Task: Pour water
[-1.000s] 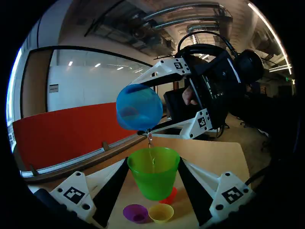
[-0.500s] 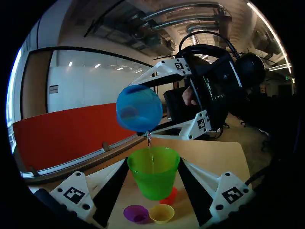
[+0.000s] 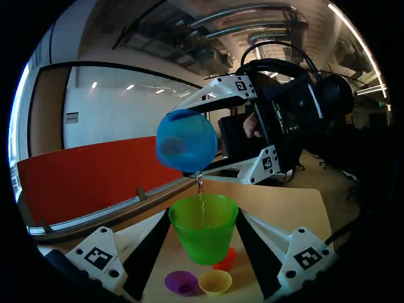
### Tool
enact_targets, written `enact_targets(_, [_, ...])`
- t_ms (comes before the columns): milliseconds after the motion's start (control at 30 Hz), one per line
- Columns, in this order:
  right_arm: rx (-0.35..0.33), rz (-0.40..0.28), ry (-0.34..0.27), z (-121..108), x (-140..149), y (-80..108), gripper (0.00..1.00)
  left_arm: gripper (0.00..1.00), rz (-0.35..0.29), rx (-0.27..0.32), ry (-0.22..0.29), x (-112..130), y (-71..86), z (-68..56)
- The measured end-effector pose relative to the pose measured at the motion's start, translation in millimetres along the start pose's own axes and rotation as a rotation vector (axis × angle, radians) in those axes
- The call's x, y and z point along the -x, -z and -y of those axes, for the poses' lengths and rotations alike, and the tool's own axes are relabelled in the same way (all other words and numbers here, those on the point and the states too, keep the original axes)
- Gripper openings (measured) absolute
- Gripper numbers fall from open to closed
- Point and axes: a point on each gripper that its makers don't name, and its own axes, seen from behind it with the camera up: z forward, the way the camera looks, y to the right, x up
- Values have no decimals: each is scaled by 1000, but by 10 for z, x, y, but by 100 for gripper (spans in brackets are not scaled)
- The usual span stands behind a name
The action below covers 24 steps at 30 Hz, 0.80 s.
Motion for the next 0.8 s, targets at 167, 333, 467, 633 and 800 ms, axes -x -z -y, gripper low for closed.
enact_targets(167, [-1,1,11,-12,7,5,90,89,0,-1,-2,6,-5,3])
enact_targets(333, [3,3,20,-11,24,1,90,89,1,-1,-3,8,-1,8])
enact_targets(467, [8,4,27,-23,31,-3,90,89,0,-4,-6,-3,2,19])
enact_targets(633, [11,2,41,-28,31,-5,91,89,0,-5,-6,-9,-2,15])
enact_targets(800, [12,5,61,-37,30,0,90,89,1,-4,-11,-15,-8,5])
